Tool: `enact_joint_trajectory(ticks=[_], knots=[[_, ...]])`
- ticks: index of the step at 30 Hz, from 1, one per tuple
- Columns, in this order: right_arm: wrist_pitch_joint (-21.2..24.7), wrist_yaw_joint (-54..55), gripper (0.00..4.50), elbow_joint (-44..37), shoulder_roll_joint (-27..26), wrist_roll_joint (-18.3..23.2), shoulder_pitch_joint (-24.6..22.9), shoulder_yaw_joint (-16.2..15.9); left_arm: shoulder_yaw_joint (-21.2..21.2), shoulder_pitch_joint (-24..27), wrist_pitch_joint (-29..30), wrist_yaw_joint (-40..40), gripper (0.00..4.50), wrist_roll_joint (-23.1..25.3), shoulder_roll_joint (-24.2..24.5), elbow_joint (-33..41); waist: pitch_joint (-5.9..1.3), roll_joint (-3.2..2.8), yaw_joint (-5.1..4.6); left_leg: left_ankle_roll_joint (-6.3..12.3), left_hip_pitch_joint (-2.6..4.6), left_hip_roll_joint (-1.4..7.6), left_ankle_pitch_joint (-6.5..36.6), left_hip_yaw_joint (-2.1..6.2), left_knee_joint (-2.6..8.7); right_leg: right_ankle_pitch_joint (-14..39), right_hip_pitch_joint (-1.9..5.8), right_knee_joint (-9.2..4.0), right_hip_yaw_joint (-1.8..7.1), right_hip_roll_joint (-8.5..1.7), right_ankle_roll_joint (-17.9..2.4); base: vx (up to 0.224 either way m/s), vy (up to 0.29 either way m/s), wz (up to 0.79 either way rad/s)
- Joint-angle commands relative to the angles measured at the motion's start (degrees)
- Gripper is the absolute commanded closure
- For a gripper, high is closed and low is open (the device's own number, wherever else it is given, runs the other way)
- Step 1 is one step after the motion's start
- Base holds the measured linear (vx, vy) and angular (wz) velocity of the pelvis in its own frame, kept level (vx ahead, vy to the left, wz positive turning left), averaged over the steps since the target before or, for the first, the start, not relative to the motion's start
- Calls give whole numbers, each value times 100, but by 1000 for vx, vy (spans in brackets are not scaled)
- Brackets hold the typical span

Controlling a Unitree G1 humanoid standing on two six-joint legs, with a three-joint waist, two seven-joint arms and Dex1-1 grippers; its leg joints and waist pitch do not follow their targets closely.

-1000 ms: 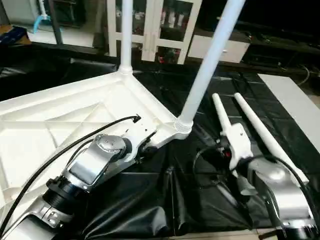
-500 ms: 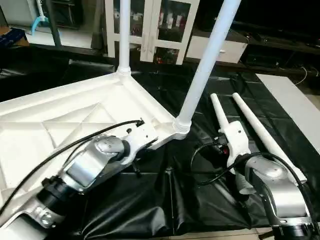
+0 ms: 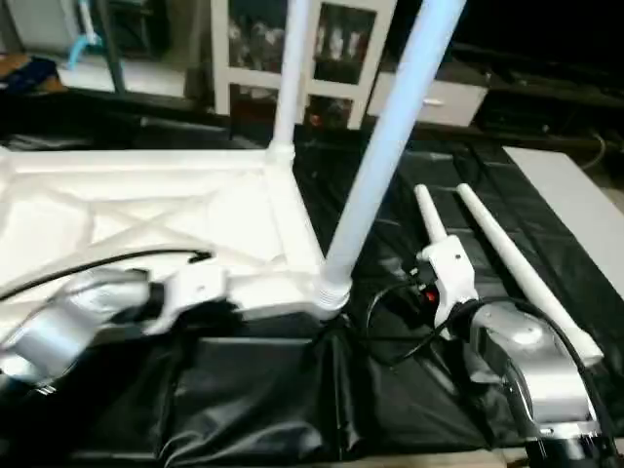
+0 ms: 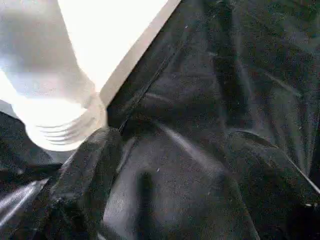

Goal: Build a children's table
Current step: Insert table leg to table base

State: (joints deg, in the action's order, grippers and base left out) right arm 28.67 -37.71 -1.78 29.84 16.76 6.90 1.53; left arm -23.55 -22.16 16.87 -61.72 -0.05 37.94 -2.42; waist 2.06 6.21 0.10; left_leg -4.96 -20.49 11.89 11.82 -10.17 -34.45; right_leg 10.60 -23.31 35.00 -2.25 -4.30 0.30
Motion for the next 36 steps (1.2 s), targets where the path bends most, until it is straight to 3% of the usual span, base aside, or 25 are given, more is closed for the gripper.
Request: enact_joint_trajectory(ticks=[1,4,6,8,12,19,20,21,22,23,27,30,36], knots=[[-45,-49,87,-60,63,56,8,-5,-98,135,-244,-247,446,-32,72,114,-263,-96,5,-4,39,130,1056,-4,437,947,222,-356,204,-242,-1062,0,0,0],[-64,-56,87,-33,44,37,15,-15,-26,193,-413,-320,446,-212,-17,174,-255,-108,8,-46,51,142,1150,0,450,1130,211,-367,206,-245,-1036,0,0,0],[-61,-90,87,-50,33,49,12,-19,0,198,-327,-363,390,-336,-107,281,-246,-106,7,-76,58,143,1213,-4,453,1210,198,-377,208,-242,-1014,0,0,0],[-61,-125,87,-66,44,61,-4,-8,9,180,-209,-449,390,-472,-166,393,-249,-101,25,-84,65,142,1203,-8,449,1225,195,-371,210,-248,-1020,0,0,0],[-64,-165,87,-100,48,55,-47,-1,9,82,-350,-370,342,-481,-310,442,-260,-90,25,-41,41,138,1023,-13,439,938,221,-351,210,-240,-1067,0,0,0],[-39,-129,87,-159,33,68,-54,-22,-143,-45,-288,-317,342,-276,-480,324,-259,-76,18,-26,35,134,1060,-10,429,1155,227,-374,214,-248,-982,0,0,0],[-37,-130,87,-166,28,68,-55,-23,-165,-53,-293,-314,342,-248,-485,306,-254,-82,18,-31,43,137,1103,-7,433,1223,215,-381,213,-246,-967,0,0,0],[-26,-131,87,-192,19,69,-67,-28,-258,-72,-267,-333,342,-166,-474,262,-253,-191,24,-57,55,133,1146,2,437,1224,210,-376,218,-245,-968,0,0,0],[-23,-134,87,-201,18,70,-71,-29,-290,-78,-250,-338,342,-136,-466,251,-261,-135,-2,-63,52,137,1159,-4,432,1157,213,-387,211,-232,-970,0,0,0],[-11,-155,87,-230,17,82,-81,-32,-335,-92,-297,-278,342,-10,-452,187,-266,-127,4,-56,45,134,1131,0,430,1113,227,-378,210,-230,-975,0,0,0],[16,-184,87,-293,8,111,-95,-31,-335,-164,-492,120,342,365,-508,-132,-255,-144,14,-27,39,131,1105,-1,429,1089,229,-373,215,-234,-988,0,0,0],[29,-186,87,-295,7,121,-96,-27,-229,-220,-371,165,342,282,-576,-130,-236,-130,7,-94,47,131,1469,14,446,1657,211,-437,208,-246,-883,0,0,0],[48,-185,87,-306,10,125,-101,-29,-136,-255,-83,119,298,115,-615,58,-238,-121,5,-109,38,132,1462,30,451,1762,202,-444,205,-248,-828,0,0,0]])
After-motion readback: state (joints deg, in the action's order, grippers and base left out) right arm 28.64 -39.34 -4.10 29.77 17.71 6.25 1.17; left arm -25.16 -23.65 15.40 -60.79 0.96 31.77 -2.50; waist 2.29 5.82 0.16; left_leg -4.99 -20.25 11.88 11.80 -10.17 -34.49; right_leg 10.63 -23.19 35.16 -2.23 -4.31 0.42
